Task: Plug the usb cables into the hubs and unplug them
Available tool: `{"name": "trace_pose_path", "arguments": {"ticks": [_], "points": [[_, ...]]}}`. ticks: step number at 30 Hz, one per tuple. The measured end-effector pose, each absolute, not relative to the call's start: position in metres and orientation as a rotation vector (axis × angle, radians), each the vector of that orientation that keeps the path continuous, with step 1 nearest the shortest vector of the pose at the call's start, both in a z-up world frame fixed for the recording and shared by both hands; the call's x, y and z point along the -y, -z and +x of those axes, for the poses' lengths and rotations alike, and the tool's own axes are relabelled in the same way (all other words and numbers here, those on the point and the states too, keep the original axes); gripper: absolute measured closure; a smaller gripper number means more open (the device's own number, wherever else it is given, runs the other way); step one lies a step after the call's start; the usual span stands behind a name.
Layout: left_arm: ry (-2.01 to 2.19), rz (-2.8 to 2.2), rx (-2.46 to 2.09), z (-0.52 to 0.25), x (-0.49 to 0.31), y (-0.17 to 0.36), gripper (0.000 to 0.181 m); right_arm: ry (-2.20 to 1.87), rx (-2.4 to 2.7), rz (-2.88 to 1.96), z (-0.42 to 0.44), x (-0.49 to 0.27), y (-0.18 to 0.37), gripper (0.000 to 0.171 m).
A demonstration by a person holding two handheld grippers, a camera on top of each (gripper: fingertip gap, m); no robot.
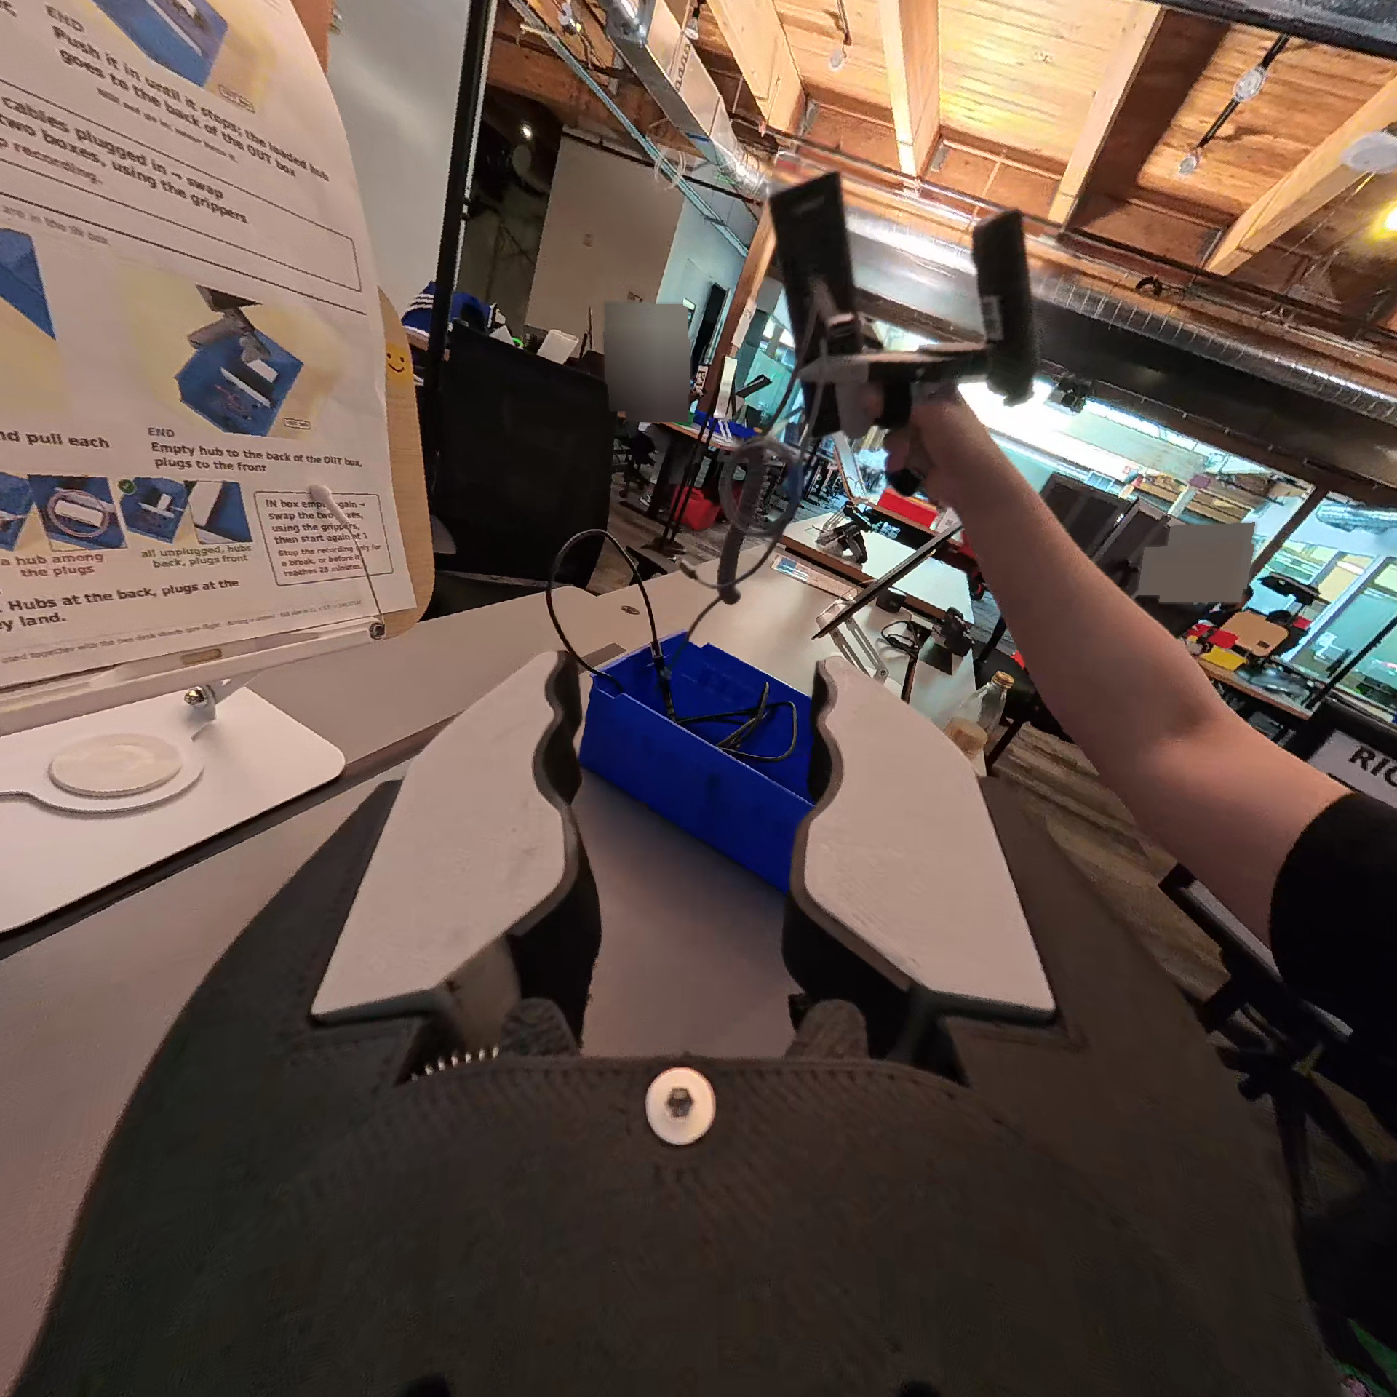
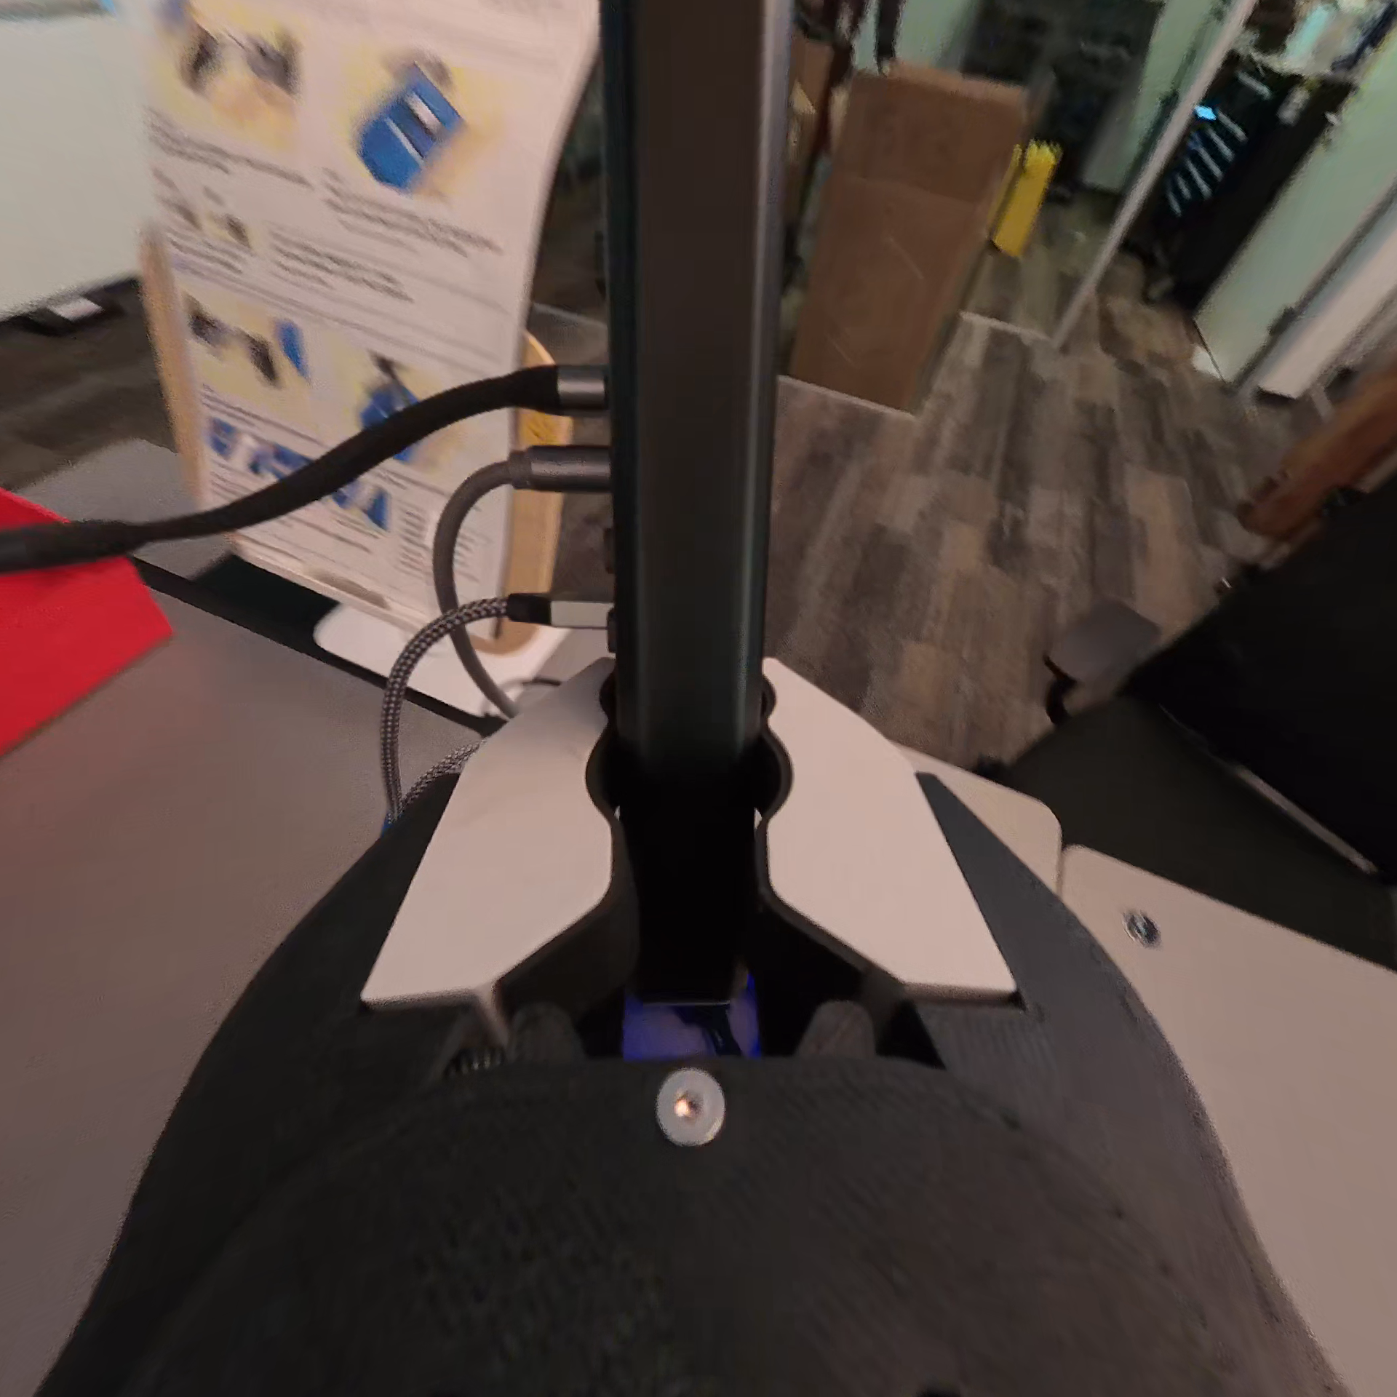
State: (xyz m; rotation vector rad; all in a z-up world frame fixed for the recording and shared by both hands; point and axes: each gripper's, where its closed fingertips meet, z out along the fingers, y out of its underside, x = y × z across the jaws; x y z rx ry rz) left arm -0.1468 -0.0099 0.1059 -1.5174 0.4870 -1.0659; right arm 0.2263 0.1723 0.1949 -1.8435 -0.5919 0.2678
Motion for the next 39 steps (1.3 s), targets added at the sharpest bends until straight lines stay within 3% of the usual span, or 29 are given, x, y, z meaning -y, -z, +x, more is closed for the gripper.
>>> {"name": "trace_pose_path", "arguments": {"ticks": [11,15,21,25,31,39], "points": [[1.054,-1.569,-0.529,-0.129,0.008,-0.096,0.123,-0.158,0.822,-2.157,0.252,-0.169,0.027,0.140],[1.048,-1.584,-0.554,-0.118,0.007,-0.092,0.124,-0.250,0.910,-2.209,0.247,-0.161,0.079,0.140],[1.054,-1.624,-0.601,-0.098,0.005,-0.081,0.125,-0.312,1.040,-2.292,0.253,-0.146,0.115,0.140],[1.045,-1.661,-0.642,-0.084,0.002,-0.071,0.125,-0.059,1.045,-2.429,0.274,-0.147,0.139,0.138],[1.009,-1.709,-0.632,-0.081,-0.004,-0.060,0.120,0.147,0.919,-2.337,0.286,-0.143,0.115,0.129],[0.977,-1.619,-0.603,-0.087,0.011,-0.088,0.121,0.117,0.798,-2.155,0.302,-0.097,0.062,0.132]]}}
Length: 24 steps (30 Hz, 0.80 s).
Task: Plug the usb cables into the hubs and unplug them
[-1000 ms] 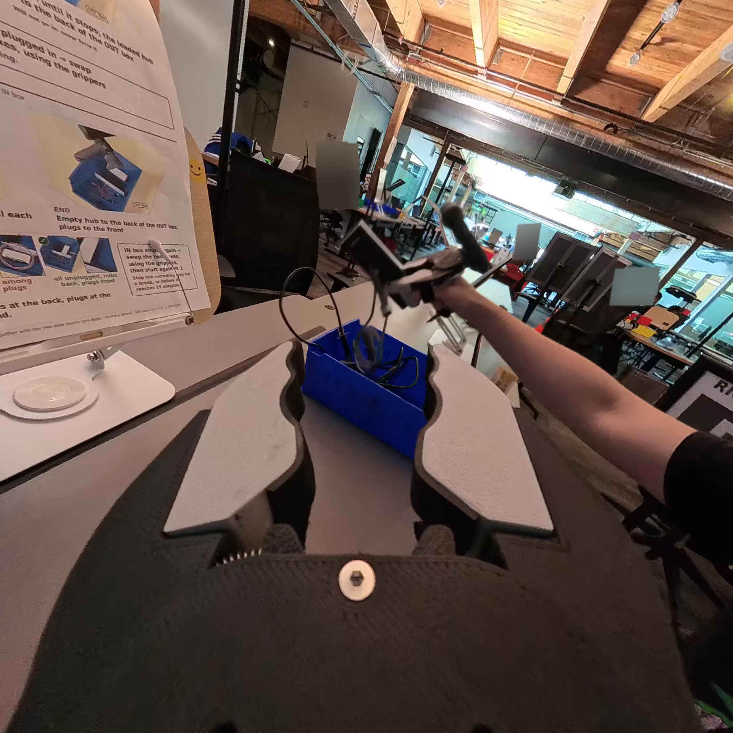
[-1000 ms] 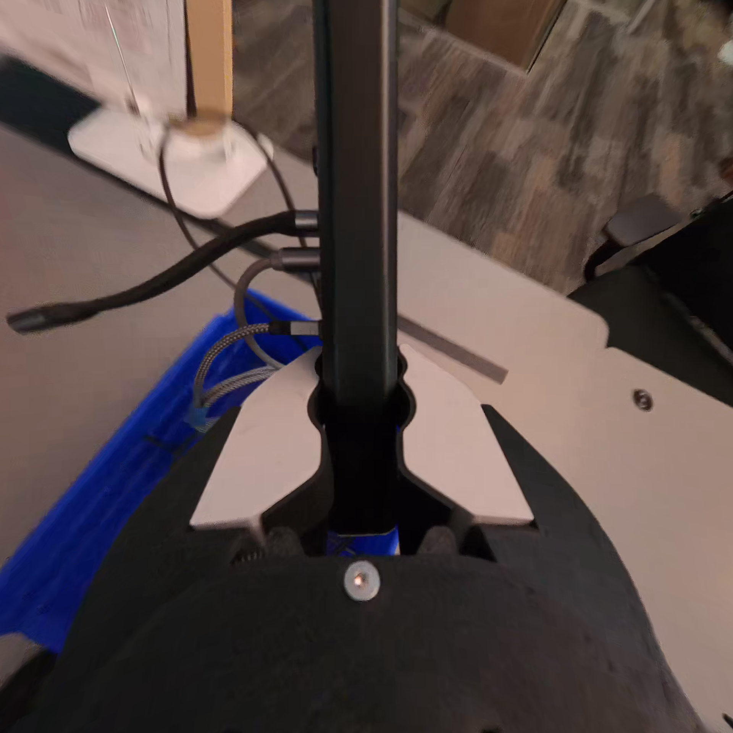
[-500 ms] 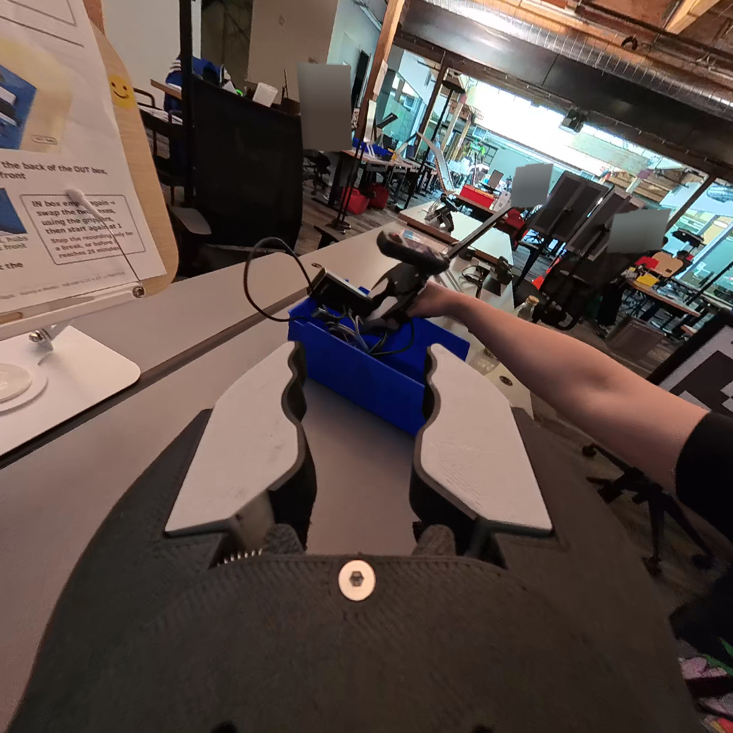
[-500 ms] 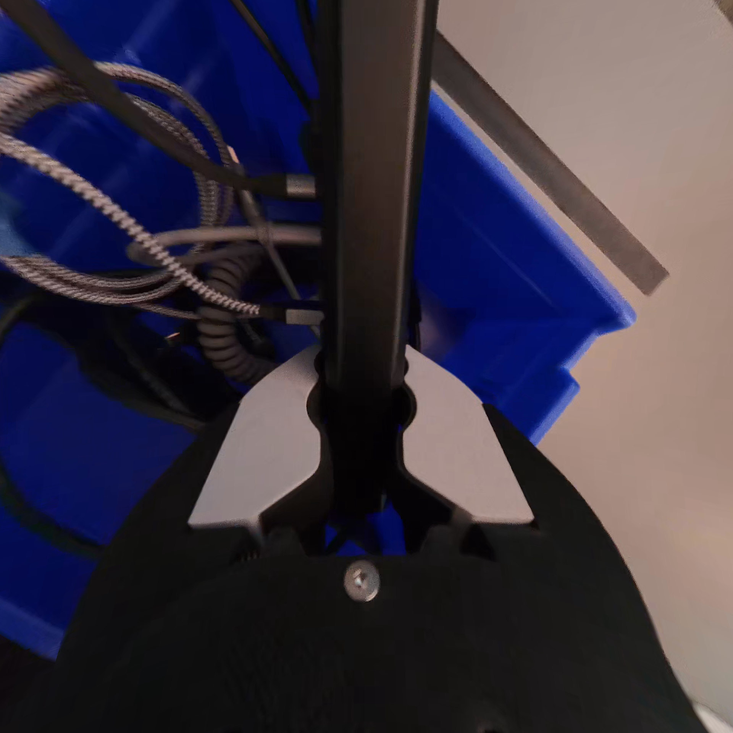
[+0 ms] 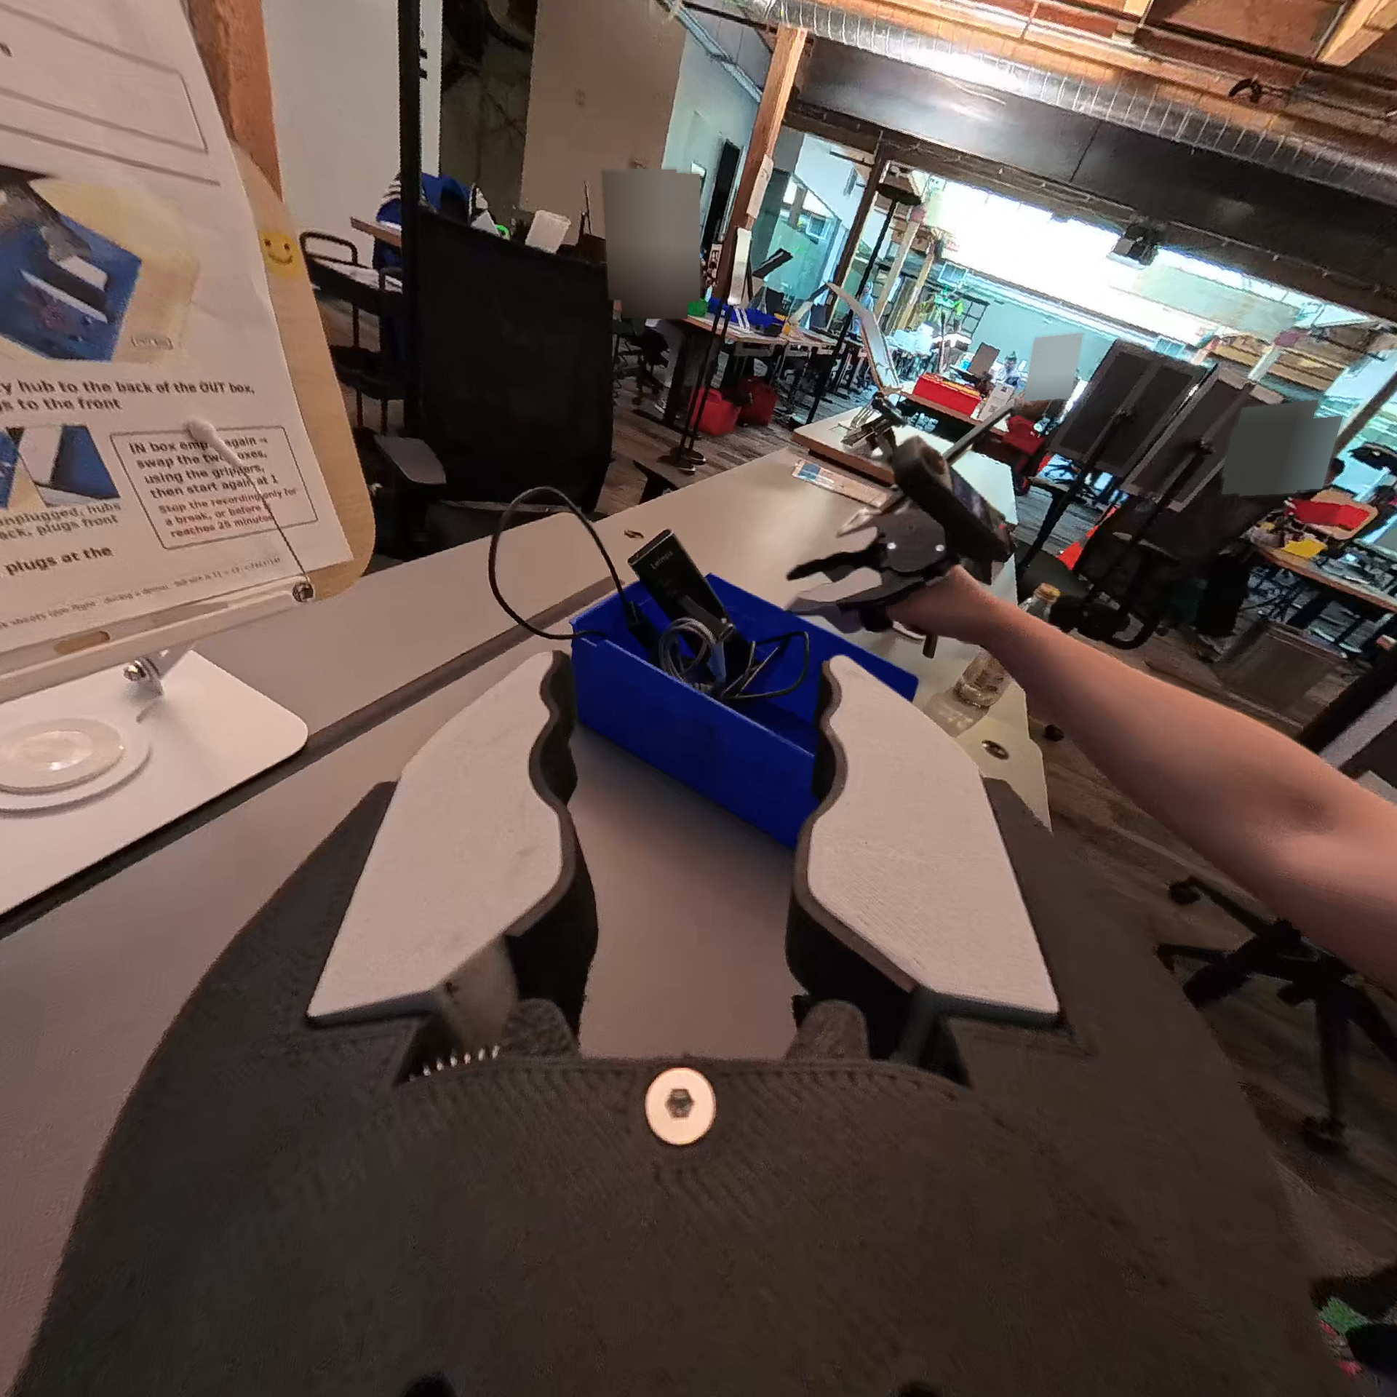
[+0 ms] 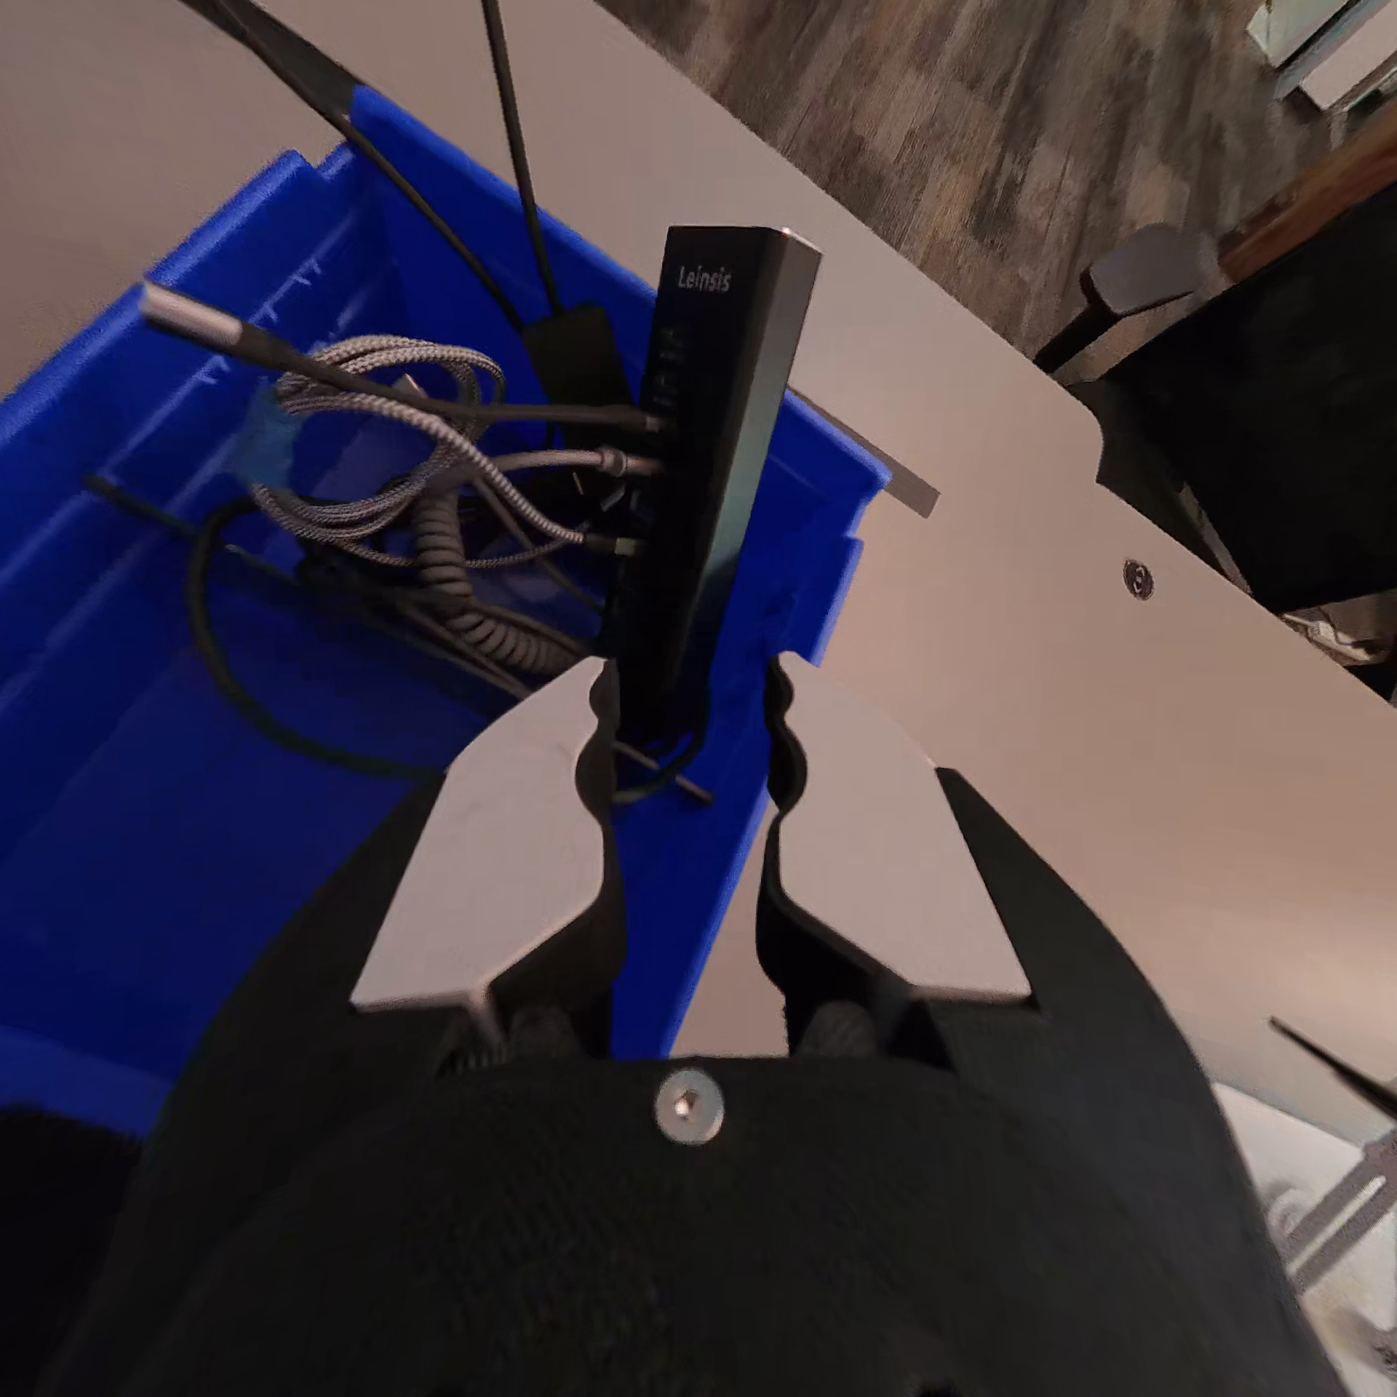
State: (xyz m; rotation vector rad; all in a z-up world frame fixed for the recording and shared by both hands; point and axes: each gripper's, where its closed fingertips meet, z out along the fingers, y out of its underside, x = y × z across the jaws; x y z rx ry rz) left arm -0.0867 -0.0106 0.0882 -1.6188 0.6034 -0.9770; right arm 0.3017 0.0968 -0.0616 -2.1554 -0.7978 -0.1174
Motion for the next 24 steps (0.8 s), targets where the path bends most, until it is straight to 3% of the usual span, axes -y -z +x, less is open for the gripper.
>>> {"name": "trace_pose_path", "arguments": {"ticks": [7,13,24], "points": [[0.979,-1.583,-0.589,-0.080,0.056,-0.114,0.120,-0.037,0.603,-2.140,0.330,-0.040,0.060,0.130],[0.748,-1.764,-0.490,-0.121,0.087,-0.092,0.104,-0.274,0.381,-2.145,0.348,-0.020,0.068,0.129],[0.016,-1.941,0.193,-0.400,0.176,-0.022,0.088,-0.271,0.361,-2.213,0.345,-0.020,0.099,0.112]]}}
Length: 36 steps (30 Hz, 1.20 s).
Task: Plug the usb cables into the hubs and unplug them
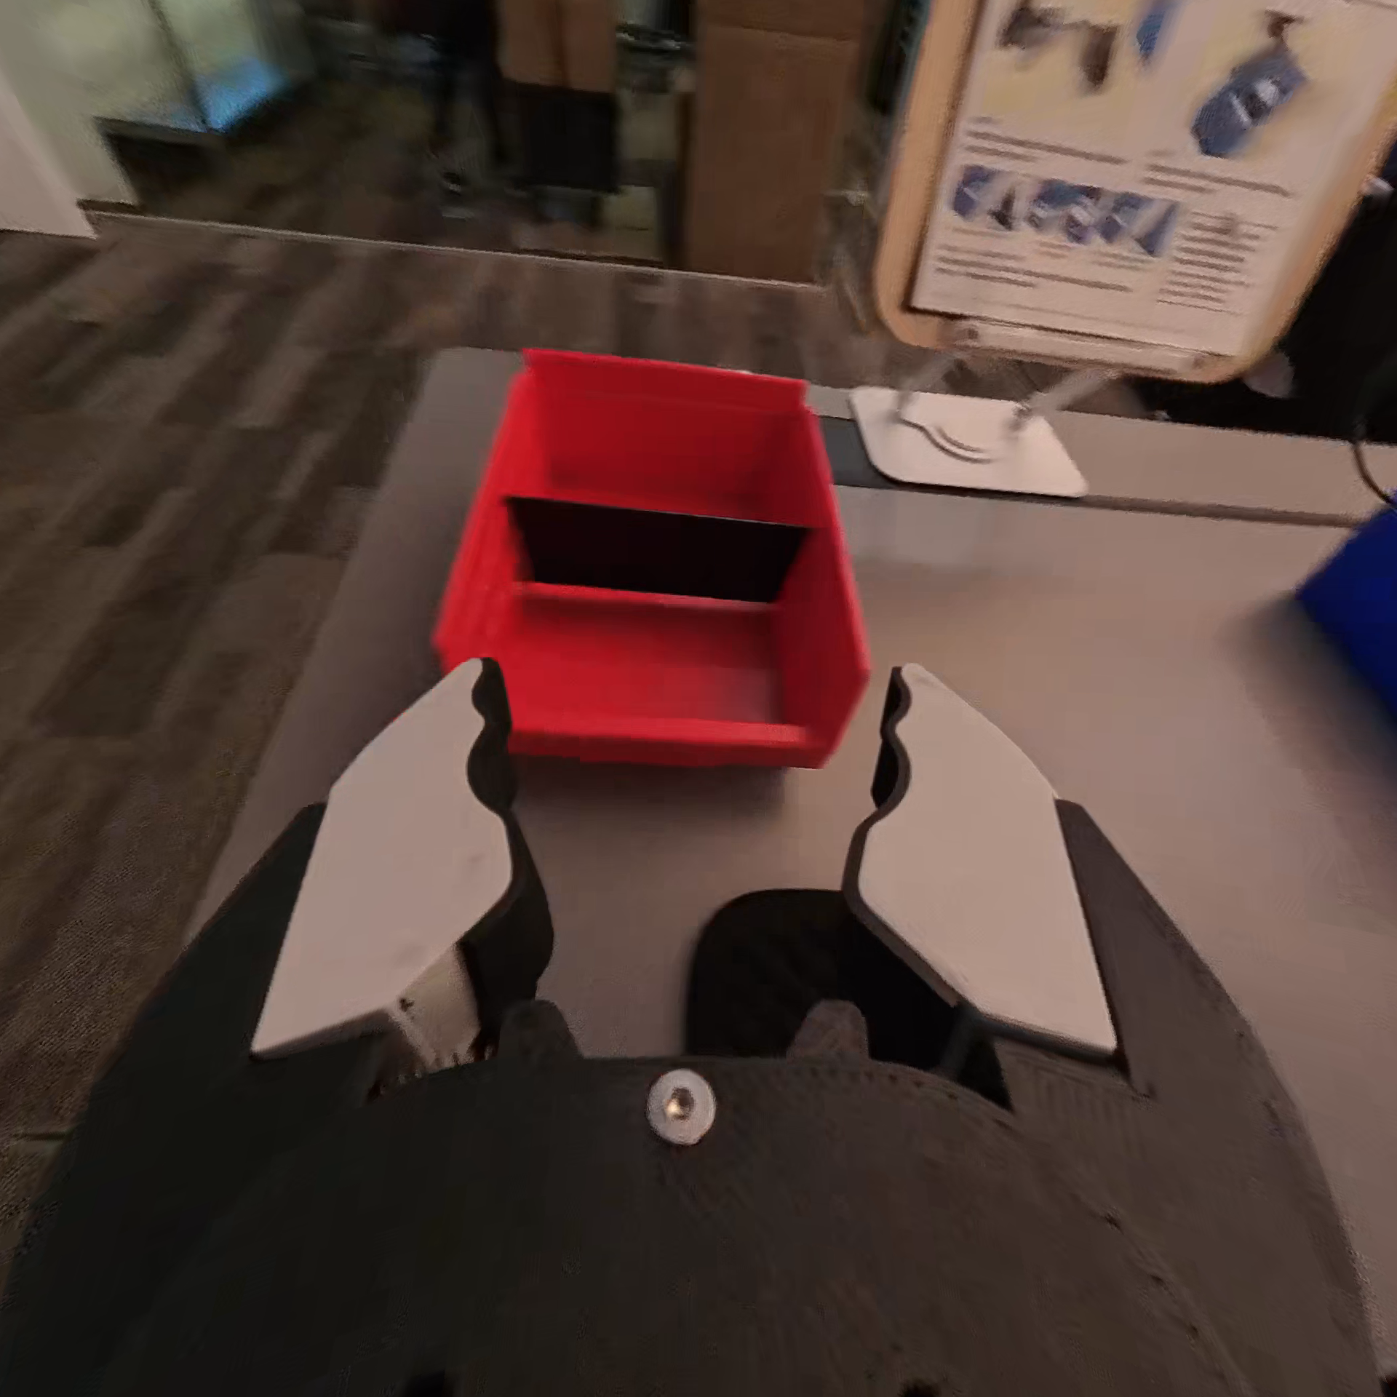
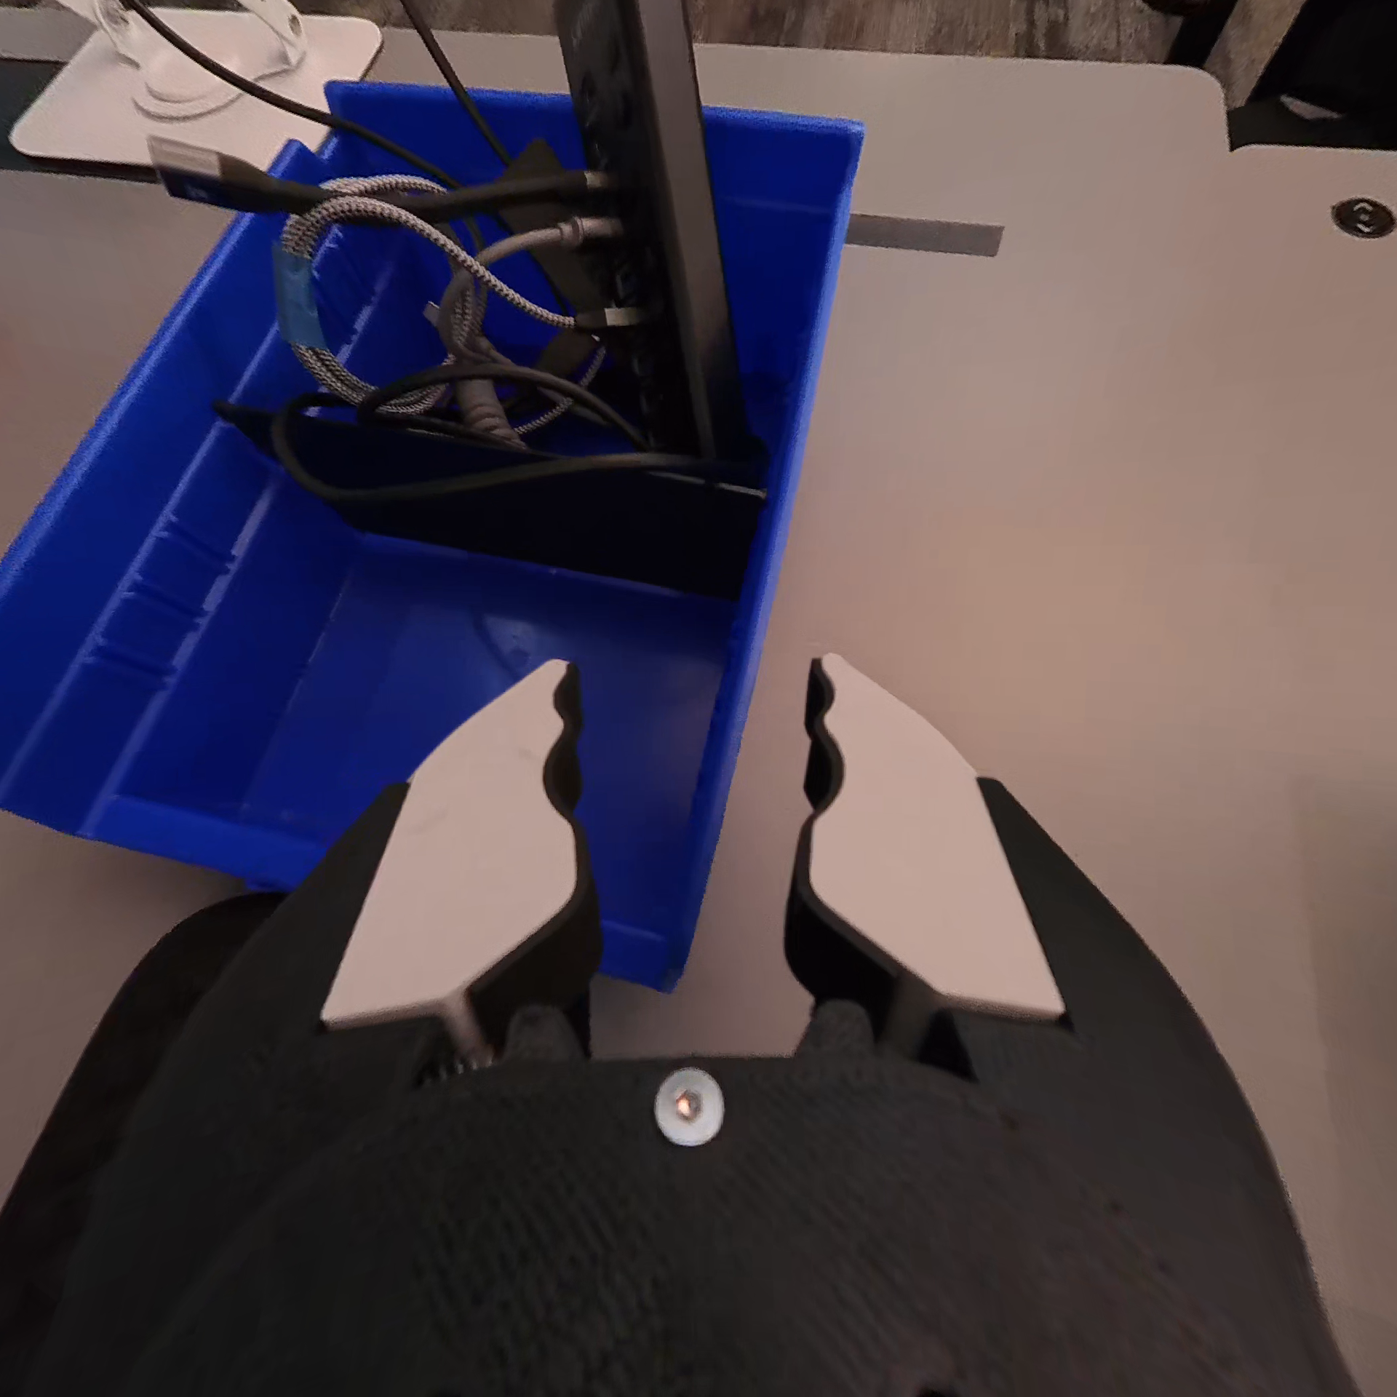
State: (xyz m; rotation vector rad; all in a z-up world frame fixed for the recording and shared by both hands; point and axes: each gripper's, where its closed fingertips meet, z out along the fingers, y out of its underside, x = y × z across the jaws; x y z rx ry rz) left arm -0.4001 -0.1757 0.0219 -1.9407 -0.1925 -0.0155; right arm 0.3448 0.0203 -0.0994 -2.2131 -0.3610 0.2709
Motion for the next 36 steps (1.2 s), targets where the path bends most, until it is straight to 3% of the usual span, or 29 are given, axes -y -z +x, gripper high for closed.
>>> {"name": "trace_pose_path", "arguments": {"ticks": [9,12,15,16,27,29,31,36], "points": [[-0.043,-1.957,0.319,-0.483,0.215,0.024,0.083,-0.285,0.312,-2.298,0.351,-0.018,0.129,0.113],[-0.018,-1.965,0.299,-0.487,0.199,0.039,0.083,-0.219,0.316,-2.389,0.359,-0.019,0.149,0.123],[0.048,-1.988,0.277,-0.481,0.177,0.054,0.083,-0.258,0.291,-2.362,0.352,-0.025,0.145,0.159],[0.067,-1.983,0.276,-0.480,0.168,0.057,0.084,-0.249,0.295,-2.373,0.351,-0.026,0.147,0.163],[0.023,-2.112,0.294,-0.517,0.075,0.107,0.093,-0.182,0.359,-2.369,0.351,-0.025,0.148,0.163],[0.055,-2.148,0.247,-0.516,0.064,0.118,0.106,-0.173,0.379,-2.371,0.350,-0.023,0.148,0.163],[0.139,-2.188,0.135,-0.501,0.057,0.127,0.143,-0.174,0.380,-2.375,0.348,-0.022,0.147,0.162],[0.077,-2.239,0.063,-0.499,0.055,0.131,0.175,-0.168,0.372,-2.369,0.346,-0.020,0.147,0.163]]}}
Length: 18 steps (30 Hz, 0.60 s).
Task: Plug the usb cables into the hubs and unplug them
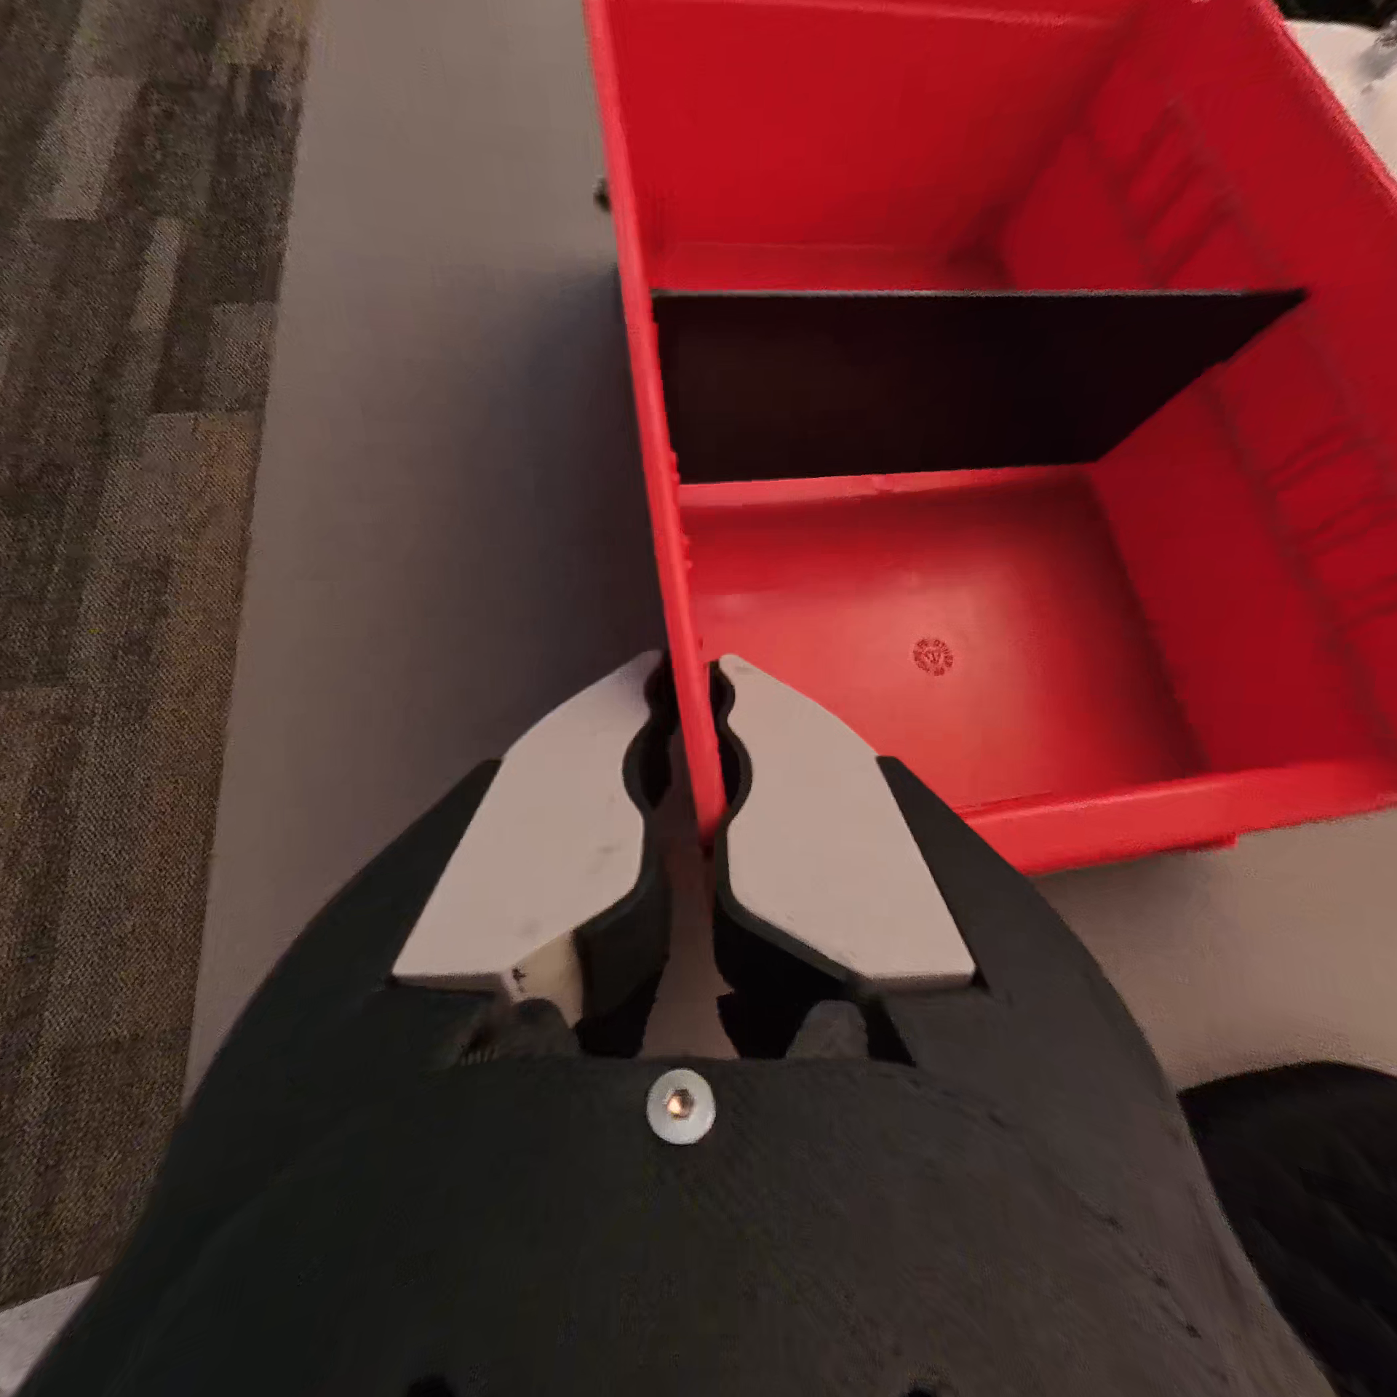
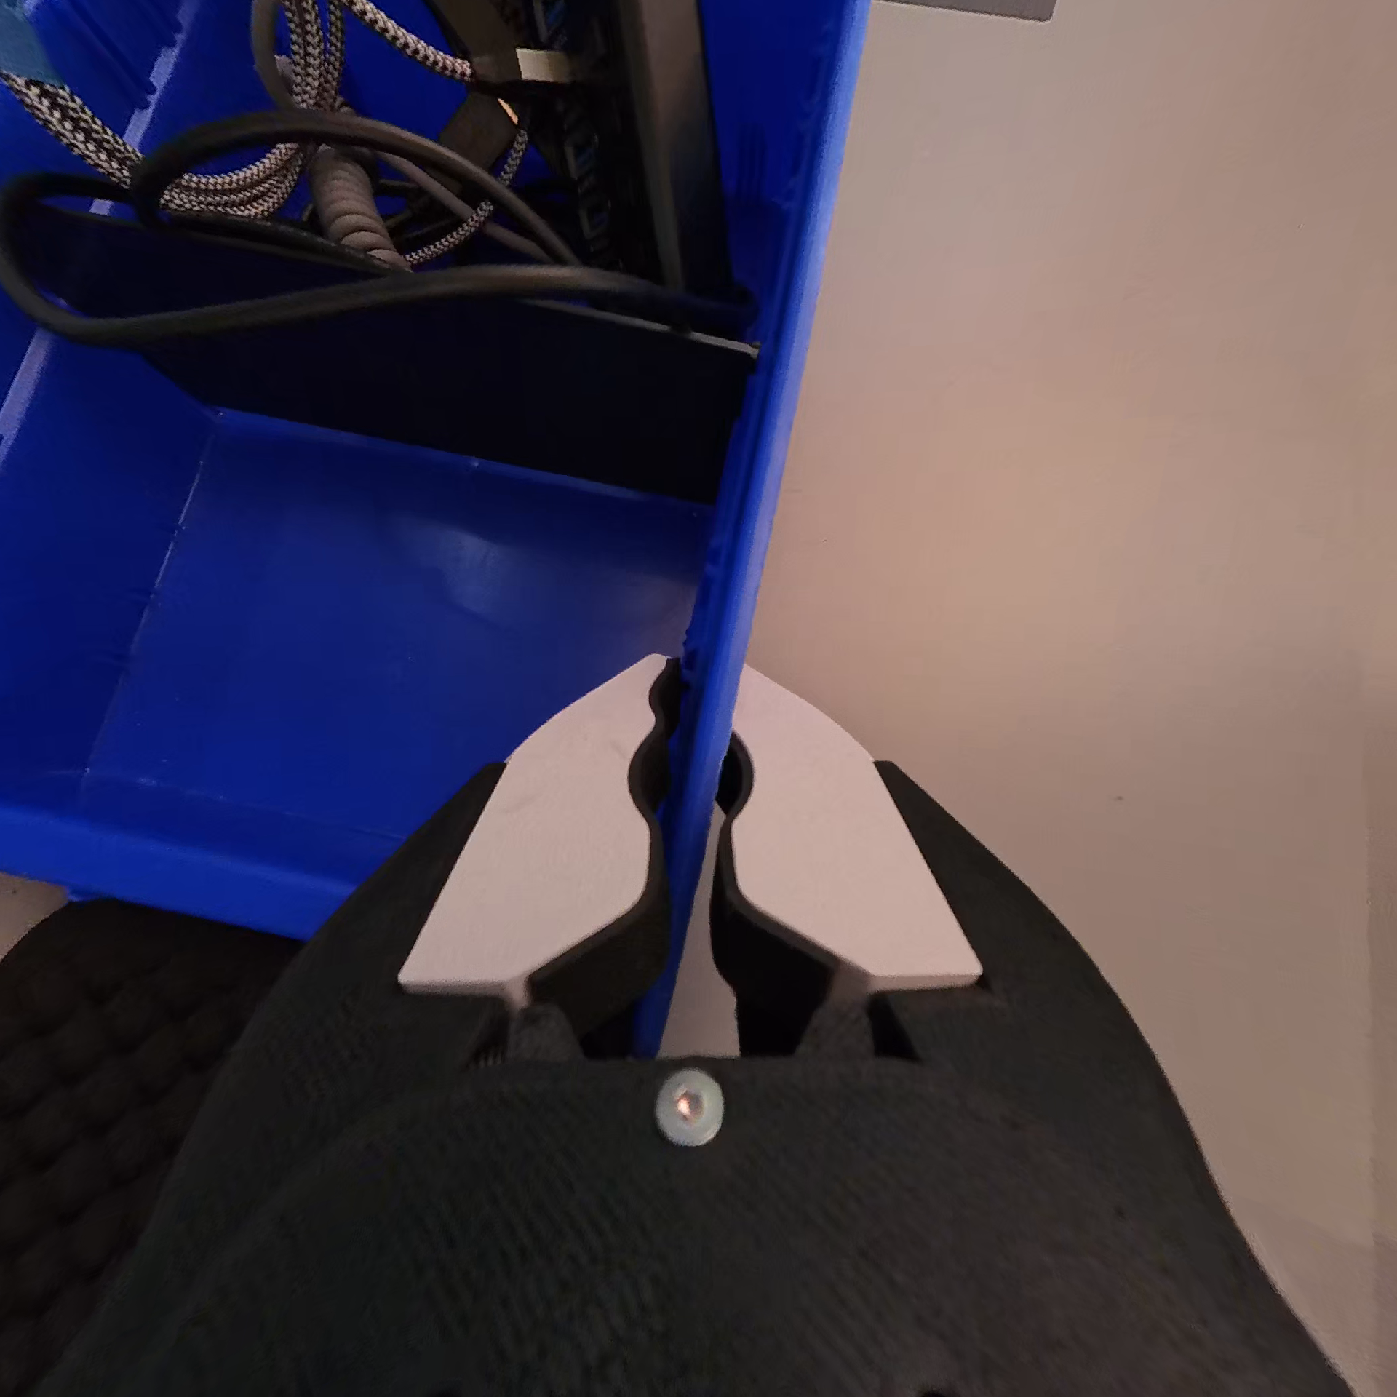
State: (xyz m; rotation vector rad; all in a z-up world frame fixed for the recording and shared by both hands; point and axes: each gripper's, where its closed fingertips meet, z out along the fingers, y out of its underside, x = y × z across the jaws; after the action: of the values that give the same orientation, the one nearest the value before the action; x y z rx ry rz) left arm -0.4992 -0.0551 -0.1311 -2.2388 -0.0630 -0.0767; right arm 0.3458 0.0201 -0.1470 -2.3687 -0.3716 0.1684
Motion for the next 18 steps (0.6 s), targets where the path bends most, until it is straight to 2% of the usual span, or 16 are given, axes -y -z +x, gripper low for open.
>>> {"name": "trace_pose_path", "arguments": {"ticks": [5,12,18], "points": [[-0.117,-2.301,-0.121,-0.472,0.064,0.132,0.174,-0.142,0.381,-2.372,0.340,-0.017,0.147,0.163],[-0.109,-2.325,-0.175,-0.408,0.078,0.136,0.165,-0.145,0.394,-2.370,0.323,-0.014,0.146,0.163],[-0.086,-2.335,-0.266,-0.353,0.087,0.137,0.164,-0.173,0.449,-2.367,0.294,-0.013,0.146,0.163]]}}
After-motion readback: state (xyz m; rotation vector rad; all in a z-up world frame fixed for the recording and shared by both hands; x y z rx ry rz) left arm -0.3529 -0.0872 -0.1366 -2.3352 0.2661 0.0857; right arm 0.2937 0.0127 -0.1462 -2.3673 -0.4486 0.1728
